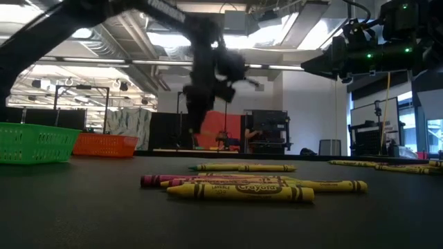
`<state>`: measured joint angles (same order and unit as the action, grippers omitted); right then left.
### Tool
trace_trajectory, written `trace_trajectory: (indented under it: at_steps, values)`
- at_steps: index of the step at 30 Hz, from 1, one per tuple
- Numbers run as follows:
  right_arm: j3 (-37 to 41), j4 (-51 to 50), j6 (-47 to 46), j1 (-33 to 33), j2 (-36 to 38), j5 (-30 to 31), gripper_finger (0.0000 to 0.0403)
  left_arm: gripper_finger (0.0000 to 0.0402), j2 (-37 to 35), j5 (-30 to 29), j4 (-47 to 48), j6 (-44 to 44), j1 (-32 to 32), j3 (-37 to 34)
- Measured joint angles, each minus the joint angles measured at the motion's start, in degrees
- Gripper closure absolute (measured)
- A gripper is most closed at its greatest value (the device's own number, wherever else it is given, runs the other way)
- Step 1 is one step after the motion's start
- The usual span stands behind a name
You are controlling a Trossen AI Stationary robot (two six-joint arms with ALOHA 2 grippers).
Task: Sort crayons
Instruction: Put the yellow crayon into the green bin
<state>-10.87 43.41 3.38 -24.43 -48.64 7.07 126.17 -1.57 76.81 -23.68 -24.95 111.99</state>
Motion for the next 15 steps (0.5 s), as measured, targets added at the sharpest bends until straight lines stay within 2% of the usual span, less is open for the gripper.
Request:
trace_trajectory:
  at_steps: [7,12,15]
  values:
    - [0.0,-1.0,0.0,0.0,0.0,0.0,0.0249,0.0396,-12.8,-0.4,6.8,9.6,6.0,-1.5]
    - [0.0,-1.2,0.0,0.0,0.0,0.0,0.0249,0.0396,-25.4,-1.6,6.0,18.2,10.8,-7.9]
    - [0.0,-1.0,0.0,0.0,0.0,0.0,0.0249,0.0396,-32.8,-6.2,5.8,24.3,14.0,-13.6]
